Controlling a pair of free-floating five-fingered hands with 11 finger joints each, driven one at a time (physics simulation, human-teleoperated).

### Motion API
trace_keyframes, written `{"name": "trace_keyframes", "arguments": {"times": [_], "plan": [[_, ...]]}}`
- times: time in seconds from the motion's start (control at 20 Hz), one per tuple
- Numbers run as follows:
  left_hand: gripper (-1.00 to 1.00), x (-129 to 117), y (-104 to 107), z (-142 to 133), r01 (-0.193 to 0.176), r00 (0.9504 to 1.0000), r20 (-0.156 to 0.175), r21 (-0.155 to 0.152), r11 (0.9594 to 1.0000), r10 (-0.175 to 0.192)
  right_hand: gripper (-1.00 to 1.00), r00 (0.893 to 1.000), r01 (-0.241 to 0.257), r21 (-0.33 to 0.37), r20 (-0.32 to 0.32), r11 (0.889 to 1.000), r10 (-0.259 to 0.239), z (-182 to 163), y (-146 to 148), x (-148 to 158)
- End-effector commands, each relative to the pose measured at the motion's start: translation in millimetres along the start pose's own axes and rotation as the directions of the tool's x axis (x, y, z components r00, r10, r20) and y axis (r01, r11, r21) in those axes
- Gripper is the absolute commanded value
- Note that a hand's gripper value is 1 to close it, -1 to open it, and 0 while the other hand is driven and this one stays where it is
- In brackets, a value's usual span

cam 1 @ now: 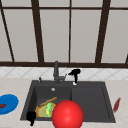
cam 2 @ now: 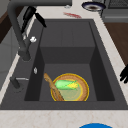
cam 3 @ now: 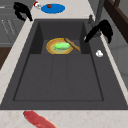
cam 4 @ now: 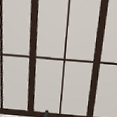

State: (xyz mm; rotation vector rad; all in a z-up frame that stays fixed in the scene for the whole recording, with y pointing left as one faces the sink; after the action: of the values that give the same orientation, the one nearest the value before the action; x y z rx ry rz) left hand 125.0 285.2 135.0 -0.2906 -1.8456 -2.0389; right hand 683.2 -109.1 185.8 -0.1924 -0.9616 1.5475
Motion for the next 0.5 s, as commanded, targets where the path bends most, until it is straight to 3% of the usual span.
{"name": "trace_keyframes", "arguments": {"times": [0.0,0.25,0.45], "plan": [[0.0,0.0,0.0,0.0,0.0,1.0,0.0,0.0,1.0,0.0,-1.0,1.0,0.0,0.0,0.0,1.0,0.0,4.1,1.8,-3.7],[0.0,0.0,0.0,0.0,0.0,1.0,0.0,0.0,1.0,0.0,-1.0,1.0,0.003,-0.003,0.006,1.0,-0.003,25.5,-2.3,-15.7],[0.0,0.0,0.0,0.0,0.0,1.0,0.0,0.0,1.0,0.0,-1.0,1.0,-0.027,0.013,-0.01,1.0,0.027,47.7,-2.4,-26.1]]}}
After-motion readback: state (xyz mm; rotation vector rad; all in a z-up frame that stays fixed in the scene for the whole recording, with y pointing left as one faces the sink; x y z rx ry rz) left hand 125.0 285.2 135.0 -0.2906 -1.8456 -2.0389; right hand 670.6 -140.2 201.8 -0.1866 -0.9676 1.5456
